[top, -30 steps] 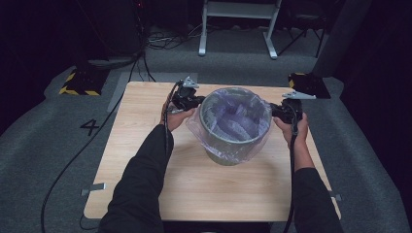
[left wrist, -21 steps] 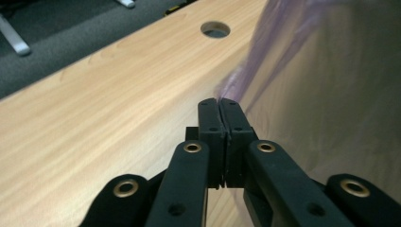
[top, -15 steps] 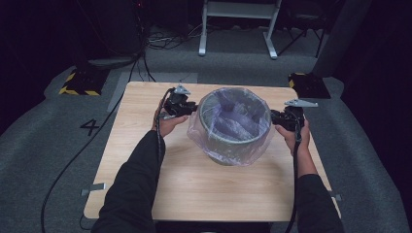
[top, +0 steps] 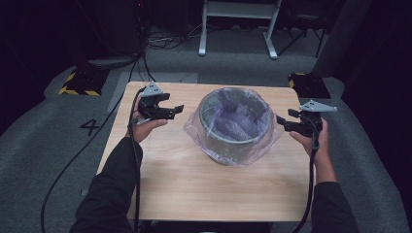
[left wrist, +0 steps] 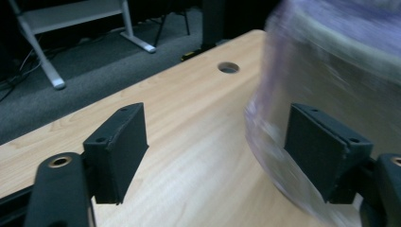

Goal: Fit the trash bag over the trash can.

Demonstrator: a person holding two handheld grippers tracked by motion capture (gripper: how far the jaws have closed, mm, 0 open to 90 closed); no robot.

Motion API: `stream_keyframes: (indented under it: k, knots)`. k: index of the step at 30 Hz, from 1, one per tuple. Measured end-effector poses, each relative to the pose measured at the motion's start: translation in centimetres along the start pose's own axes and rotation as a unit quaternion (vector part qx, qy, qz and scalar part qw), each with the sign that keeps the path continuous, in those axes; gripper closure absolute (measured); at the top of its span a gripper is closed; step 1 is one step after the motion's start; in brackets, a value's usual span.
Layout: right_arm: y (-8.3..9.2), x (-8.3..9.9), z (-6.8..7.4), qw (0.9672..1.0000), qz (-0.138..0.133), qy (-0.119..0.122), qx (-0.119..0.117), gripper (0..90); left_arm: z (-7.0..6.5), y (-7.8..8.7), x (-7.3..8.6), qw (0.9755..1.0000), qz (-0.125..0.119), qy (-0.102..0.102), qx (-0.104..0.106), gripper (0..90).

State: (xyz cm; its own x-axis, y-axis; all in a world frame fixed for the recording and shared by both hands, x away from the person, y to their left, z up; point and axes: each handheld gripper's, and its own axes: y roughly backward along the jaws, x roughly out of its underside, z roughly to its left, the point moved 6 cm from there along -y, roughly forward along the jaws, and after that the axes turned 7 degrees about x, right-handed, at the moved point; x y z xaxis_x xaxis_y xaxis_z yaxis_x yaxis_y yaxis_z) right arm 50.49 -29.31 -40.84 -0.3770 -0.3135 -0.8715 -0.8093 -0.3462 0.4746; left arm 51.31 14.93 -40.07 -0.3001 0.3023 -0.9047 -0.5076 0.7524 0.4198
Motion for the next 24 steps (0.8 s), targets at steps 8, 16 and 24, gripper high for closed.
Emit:
stream_keyframes:
  k: [8,16,24]
  knots:
    - [2.7,0.0,1.2,0.9985,-0.017,0.052,0.004,33.3,-5.9,-0.2,2.5,0.9957,0.017,-0.053,0.075,16.6]
    - [4.0,0.5,2.6,0.9933,-0.051,0.100,-0.027,57.4,-8.7,-2.0,2.6,0.9903,0.039,-0.090,0.099,31.4]
    - [2.5,1.8,4.3,0.9934,-0.022,0.093,-0.063,41.2,-8.7,-4.3,3.0,0.9865,0.082,-0.125,0.067,77.1]
